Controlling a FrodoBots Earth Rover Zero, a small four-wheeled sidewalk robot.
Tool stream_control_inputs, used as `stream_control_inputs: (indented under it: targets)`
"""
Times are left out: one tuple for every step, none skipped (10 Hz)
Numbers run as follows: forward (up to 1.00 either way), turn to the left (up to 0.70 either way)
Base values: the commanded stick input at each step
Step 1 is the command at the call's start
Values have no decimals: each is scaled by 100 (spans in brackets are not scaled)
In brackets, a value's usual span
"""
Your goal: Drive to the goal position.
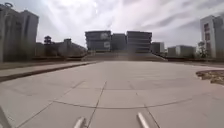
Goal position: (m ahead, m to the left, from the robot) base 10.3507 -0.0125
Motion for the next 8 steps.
stream_control_inputs:
  targets:
    - [100,0]
    - [100,0]
    - [100,0]
    - [100,0]
    - [100,0]
    - [100,0]
    - [100,0]
    - [100,0]
